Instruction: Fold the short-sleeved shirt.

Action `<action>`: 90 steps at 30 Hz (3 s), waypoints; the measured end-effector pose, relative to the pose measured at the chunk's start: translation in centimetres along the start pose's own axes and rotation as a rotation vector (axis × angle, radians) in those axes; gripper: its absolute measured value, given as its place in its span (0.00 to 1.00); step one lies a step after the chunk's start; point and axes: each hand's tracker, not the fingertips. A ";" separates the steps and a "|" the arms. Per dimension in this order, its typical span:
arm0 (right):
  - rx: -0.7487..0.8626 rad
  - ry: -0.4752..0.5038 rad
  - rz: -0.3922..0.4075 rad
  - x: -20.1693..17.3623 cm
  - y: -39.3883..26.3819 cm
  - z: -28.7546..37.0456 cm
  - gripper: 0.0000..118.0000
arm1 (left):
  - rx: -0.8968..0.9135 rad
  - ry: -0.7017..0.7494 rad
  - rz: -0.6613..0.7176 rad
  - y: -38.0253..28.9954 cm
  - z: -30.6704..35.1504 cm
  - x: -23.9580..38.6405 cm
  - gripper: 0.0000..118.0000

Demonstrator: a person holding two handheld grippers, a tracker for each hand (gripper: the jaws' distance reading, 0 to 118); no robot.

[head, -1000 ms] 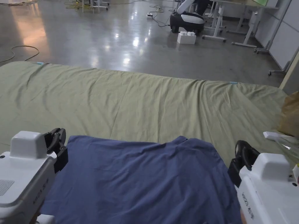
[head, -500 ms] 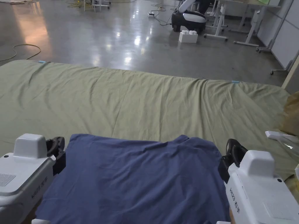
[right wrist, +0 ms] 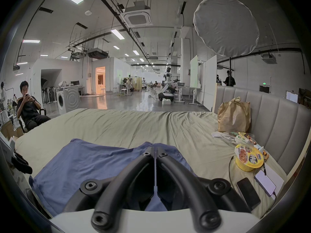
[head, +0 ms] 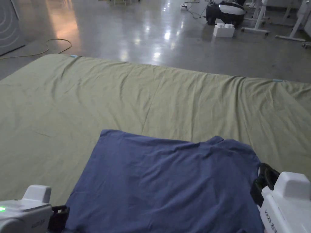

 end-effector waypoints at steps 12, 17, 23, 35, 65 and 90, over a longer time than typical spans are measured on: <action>-0.050 0.007 0.004 0.0 -1.0 -0.1 0.02 | -0.152 0.000 0.032 -2.9 -2.9 -1.2 0.52; -0.128 0.032 -0.052 0.4 -2.1 -0.1 0.02 | -0.160 0.018 -0.004 -2.8 -3.0 -0.3 0.46; -0.229 -0.030 -0.045 3.5 -2.6 1.3 0.03 | -0.141 -0.080 0.030 -3.0 -2.6 -0.3 0.05; -0.682 -0.031 -0.018 10.3 -5.4 3.5 0.65 | -0.089 -0.082 -0.006 -2.4 -0.3 -0.1 0.05; -0.872 -0.001 -0.001 10.6 -11.9 4.3 0.02 | 0.014 -0.101 0.035 -1.9 1.1 0.1 0.05; -0.554 0.017 -0.138 12.2 -1.5 -10.0 0.02 | 0.267 -0.084 0.121 11.1 -1.3 -0.3 0.04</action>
